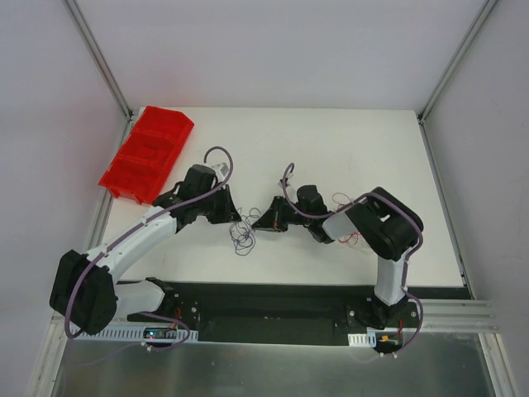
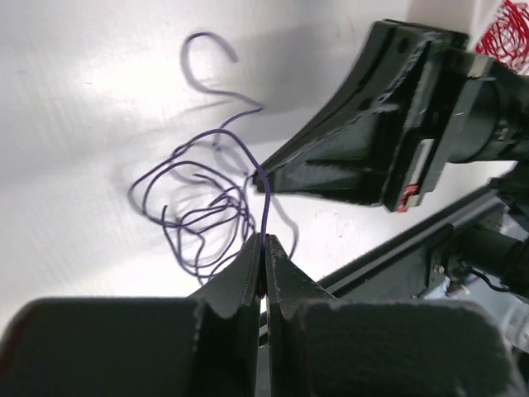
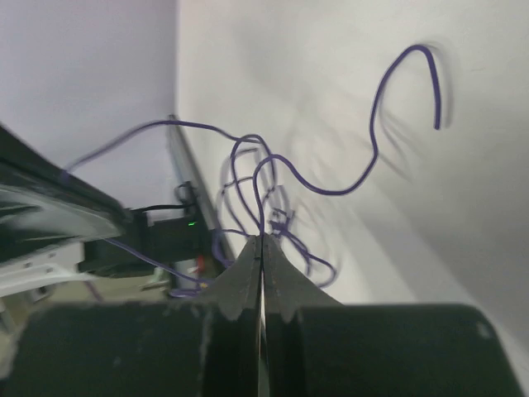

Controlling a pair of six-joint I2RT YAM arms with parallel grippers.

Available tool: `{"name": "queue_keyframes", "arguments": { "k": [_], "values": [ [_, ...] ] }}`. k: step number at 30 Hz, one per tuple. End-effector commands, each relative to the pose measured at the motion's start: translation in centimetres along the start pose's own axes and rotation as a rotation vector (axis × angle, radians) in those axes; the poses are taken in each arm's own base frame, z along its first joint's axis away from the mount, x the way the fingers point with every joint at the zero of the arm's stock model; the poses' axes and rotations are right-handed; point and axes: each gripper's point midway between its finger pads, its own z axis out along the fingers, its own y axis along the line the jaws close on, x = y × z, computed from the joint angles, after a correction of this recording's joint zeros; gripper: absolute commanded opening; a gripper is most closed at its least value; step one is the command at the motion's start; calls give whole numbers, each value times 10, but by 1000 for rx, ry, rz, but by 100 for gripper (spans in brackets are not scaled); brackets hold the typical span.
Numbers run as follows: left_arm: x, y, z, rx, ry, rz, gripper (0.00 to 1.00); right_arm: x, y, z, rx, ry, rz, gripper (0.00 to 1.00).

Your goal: Untangle the cables

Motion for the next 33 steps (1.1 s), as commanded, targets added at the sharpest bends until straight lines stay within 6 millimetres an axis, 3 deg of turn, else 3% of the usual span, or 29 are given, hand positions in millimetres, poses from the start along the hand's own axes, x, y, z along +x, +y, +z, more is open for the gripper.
{"name": "queue_keyframes", "arguments": {
  "k": [1, 4, 7, 10, 16, 20, 23, 28, 31, 33],
  "values": [
    [-28, 1, -35, -81, -168, 79, 0, -29, -22, -26, 191, -116, -120, 0],
    [-42, 4, -61, -130, -275, 116, 0, -37, -49, -46, 397, -149, -179, 0],
    [-59, 7, -94, -196, -396, 157, 0, -50, -62, -70, 559, -199, -242, 0],
    [-77, 8, -137, -267, -536, 207, 0, -62, -72, -95, 671, -255, -270, 0],
    [-104, -8, -237, -316, -846, 277, 0, -87, -86, -150, 856, -385, -290, 0],
    [-110, -18, -273, -312, -941, 292, 0, -93, -85, -167, 893, -428, -309, 0],
    [-111, -29, -275, -274, -920, 297, 0, -92, -77, -159, 832, -416, -329, 0],
    [-108, -52, -244, -155, -788, 299, 0, -91, -74, -151, 792, -394, -335, 0],
    [-104, -48, -211, -146, -688, 266, 0, -91, -72, -151, 785, -394, -339, 0],
    [-96, -34, -179, -175, -598, 223, 0, -92, -69, -151, 781, -397, -348, 0]
  ]
}}
